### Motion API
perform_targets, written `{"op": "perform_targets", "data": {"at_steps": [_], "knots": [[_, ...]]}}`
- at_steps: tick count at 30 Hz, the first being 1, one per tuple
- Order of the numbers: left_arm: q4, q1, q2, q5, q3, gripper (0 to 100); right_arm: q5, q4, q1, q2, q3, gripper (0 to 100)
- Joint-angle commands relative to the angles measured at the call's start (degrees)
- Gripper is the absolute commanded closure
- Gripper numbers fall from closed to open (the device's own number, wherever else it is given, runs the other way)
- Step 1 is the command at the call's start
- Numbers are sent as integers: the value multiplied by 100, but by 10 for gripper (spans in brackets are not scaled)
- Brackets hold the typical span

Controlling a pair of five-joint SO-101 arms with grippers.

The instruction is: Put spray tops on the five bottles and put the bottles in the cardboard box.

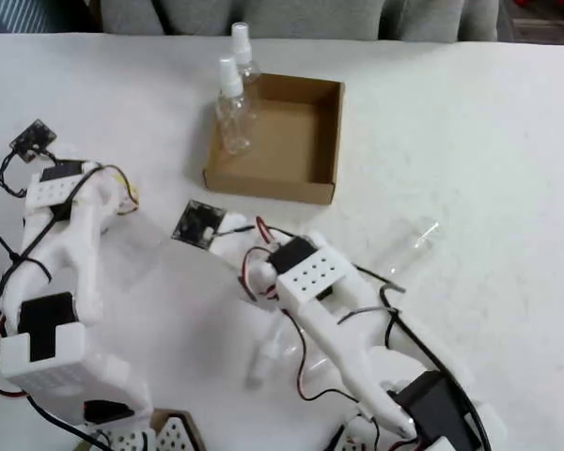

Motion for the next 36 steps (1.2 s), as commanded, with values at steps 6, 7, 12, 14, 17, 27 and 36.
{"op": "perform_targets", "data": {"at_steps": [6, 7, 12, 14, 17, 27, 36], "knots": [[62, 92, -13, -53, -308, 976, 264, -268, -92, -224, -26, 776], [62, 92, -13, -53, -308, 976, 396, -312, -92, -207, -9, 776], [62, 92, -13, -53, -308, 976, 510, -690, -101, 251, 26, 776], [62, 92, -13, -53, -308, 976, 519, -884, -101, 470, 9, 776], [62, 92, -13, -53, -308, 976, 545, -1086, -101, 681, 9, 776], [70, 92, -4, -53, -308, 976, 545, -954, -66, 1367, -545, 776], [70, 92, -4, -62, -299, 976, 510, -927, -66, 1429, -607, 970]]}}
